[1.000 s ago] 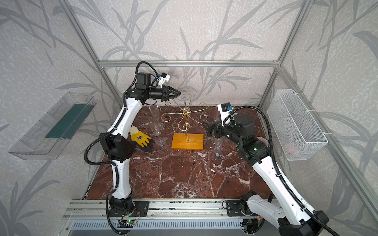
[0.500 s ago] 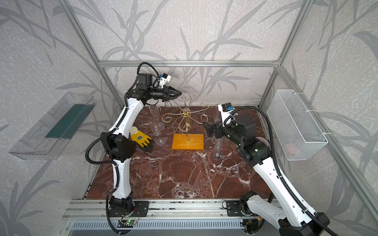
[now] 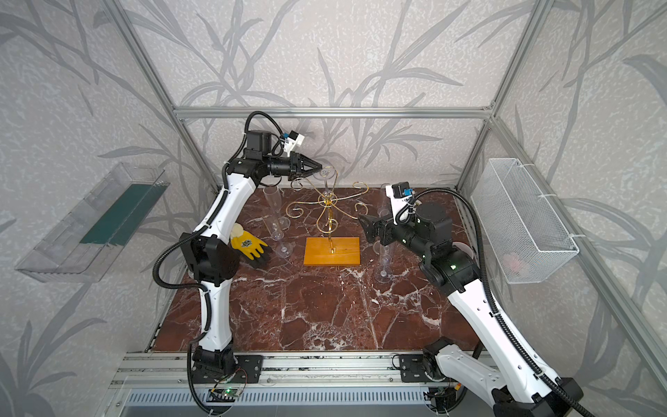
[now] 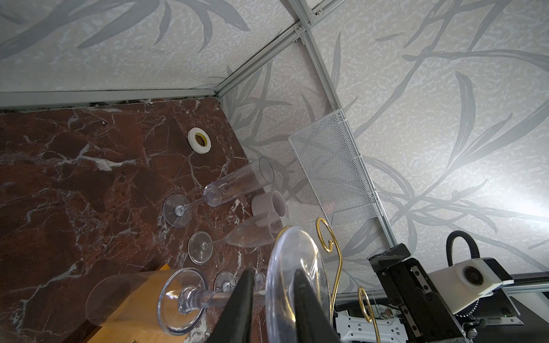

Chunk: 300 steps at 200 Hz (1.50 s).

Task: Take the wine glass off the wine glass rack
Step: Pick up the wine glass from the wine glass rack.

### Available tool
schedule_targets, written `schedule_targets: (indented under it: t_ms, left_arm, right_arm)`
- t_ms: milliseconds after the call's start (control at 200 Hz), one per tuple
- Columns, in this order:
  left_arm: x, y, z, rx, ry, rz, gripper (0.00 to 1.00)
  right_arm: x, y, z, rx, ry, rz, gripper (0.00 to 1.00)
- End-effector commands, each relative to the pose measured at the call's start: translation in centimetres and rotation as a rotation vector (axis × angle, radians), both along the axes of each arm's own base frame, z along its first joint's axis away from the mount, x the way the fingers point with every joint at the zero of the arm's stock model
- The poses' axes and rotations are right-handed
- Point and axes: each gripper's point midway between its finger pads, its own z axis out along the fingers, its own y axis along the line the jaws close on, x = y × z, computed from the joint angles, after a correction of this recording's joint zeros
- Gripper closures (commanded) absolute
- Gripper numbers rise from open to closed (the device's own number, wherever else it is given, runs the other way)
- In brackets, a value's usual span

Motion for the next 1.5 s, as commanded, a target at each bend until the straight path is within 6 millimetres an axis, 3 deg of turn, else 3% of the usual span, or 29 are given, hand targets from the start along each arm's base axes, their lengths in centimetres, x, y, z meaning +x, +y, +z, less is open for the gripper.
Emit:
schedule_targets:
  t_ms: [0,420,590,994,1494]
  left_arm:
    - [-0.7,-1.0,0.2,-0.015,-0.005,-0.046,0.79]
    - [-1.0,-0.8,1.0,-0.018,-0.015,-0.042,0.91]
    - [-1.0,-0.8,1.6,-0.029,-0.020,-0.032,1.00]
    - [-0.9,-0.7,5.8,-0.135,-0.069,-0.014,1.00]
    - [-1.3,-0.8,7.6,-0.158,-0.084,0.006,1.00]
  right_arm:
    - [-0.5,0.0,0.4,0.014,-0.011,0.005,0.01]
    - [-0.7,-0.3,0.2,0.014,-0.012,-0.004,0.01]
    - [-0.9,-0.5,0.2,0.014,-0.017,-0.011,0.01]
    - [-1.3,-0.8,0.4,0.016,-0.026,-0.015,0.01]
    - [-1.8,-1.1,0.5,0.020,-0.031,-0.020,0.01]
